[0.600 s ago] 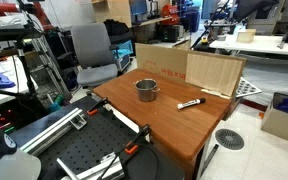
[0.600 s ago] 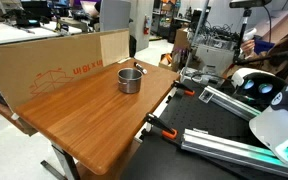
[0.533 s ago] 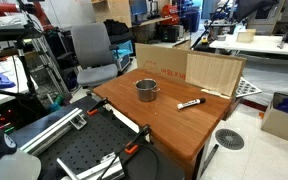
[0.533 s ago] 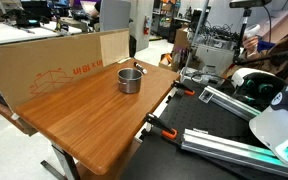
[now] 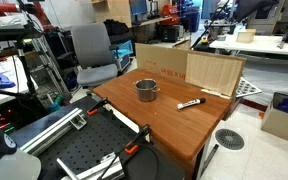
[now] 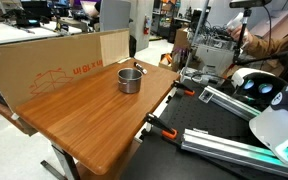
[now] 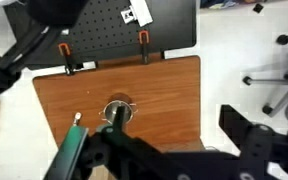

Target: Pick up the marker from the table and put it in the pot

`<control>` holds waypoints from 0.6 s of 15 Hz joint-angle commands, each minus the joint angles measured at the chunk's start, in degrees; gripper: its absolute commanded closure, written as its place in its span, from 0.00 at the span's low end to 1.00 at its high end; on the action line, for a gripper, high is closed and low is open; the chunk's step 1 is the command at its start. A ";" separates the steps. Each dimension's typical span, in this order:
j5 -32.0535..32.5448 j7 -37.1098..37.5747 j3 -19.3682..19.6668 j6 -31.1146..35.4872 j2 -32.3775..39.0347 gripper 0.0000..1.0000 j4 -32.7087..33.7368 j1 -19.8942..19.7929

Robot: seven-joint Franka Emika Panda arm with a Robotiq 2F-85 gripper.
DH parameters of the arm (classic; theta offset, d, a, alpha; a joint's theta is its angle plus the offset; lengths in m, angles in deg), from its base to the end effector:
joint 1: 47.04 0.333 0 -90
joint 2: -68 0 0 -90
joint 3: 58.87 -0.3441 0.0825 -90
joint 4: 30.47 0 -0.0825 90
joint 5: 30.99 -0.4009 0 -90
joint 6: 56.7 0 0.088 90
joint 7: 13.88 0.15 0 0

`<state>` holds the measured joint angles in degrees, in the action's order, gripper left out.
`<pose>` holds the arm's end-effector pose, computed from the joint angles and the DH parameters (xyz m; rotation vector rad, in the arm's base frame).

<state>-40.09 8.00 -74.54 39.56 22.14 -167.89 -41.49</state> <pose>0.2860 0.1532 0.5484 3.1222 -0.1535 0.1131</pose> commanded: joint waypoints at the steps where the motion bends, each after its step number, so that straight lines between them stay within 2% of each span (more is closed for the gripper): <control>1: -0.13 -0.17 -0.17 -0.11 -0.01 0.00 0.10 -0.30; 9: -0.13 -0.17 -0.17 -0.11 -0.01 0.00 0.10 -0.30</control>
<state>-40.09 8.00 -74.54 39.57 22.14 -167.89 -41.49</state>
